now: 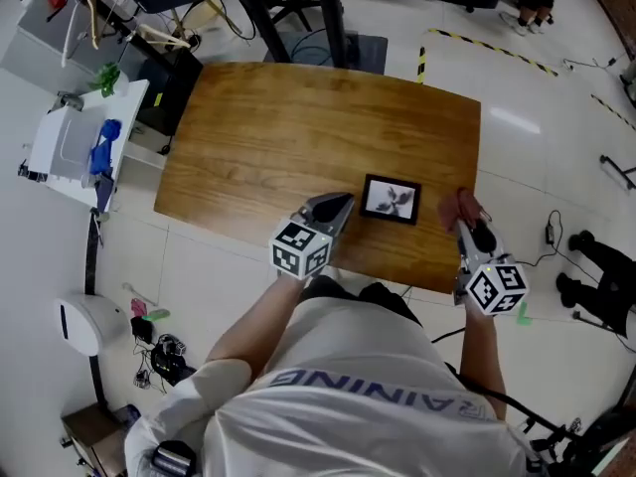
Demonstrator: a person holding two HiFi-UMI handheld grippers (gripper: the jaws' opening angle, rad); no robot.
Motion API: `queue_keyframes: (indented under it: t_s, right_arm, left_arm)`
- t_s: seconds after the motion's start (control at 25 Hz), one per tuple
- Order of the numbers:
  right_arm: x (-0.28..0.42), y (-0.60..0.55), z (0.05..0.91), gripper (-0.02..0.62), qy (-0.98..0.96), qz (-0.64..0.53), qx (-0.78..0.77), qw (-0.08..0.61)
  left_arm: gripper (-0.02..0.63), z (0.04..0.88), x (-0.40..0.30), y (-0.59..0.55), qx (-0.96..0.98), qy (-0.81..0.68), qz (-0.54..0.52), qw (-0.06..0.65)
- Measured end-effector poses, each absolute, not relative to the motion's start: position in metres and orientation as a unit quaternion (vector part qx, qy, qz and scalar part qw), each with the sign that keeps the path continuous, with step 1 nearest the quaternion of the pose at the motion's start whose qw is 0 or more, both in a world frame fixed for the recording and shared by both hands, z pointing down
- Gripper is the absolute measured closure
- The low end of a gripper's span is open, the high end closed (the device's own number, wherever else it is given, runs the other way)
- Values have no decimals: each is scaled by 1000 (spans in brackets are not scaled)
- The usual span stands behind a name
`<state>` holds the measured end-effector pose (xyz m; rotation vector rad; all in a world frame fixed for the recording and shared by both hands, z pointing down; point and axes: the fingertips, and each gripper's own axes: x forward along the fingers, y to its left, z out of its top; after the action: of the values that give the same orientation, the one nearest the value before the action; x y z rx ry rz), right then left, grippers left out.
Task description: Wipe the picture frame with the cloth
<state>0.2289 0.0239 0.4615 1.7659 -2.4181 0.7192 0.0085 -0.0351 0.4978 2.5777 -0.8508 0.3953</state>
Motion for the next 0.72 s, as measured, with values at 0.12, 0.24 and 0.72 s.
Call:
queue_keyframes:
  t_s: [0.12,0.24,0.72]
  right_arm:
    - [221,15,475,486,-794,245,556,34]
    - [210,6,487,486,-798,264,540,38]
    - [139,-48,553,486,-815,335,464,92]
  left_arm:
    - [601,529,15,-29,914,-296,171,219]
    - [601,558,22,-30,909,-280,206,231]
    - [601,664,38,-20,891,-198,329,242]
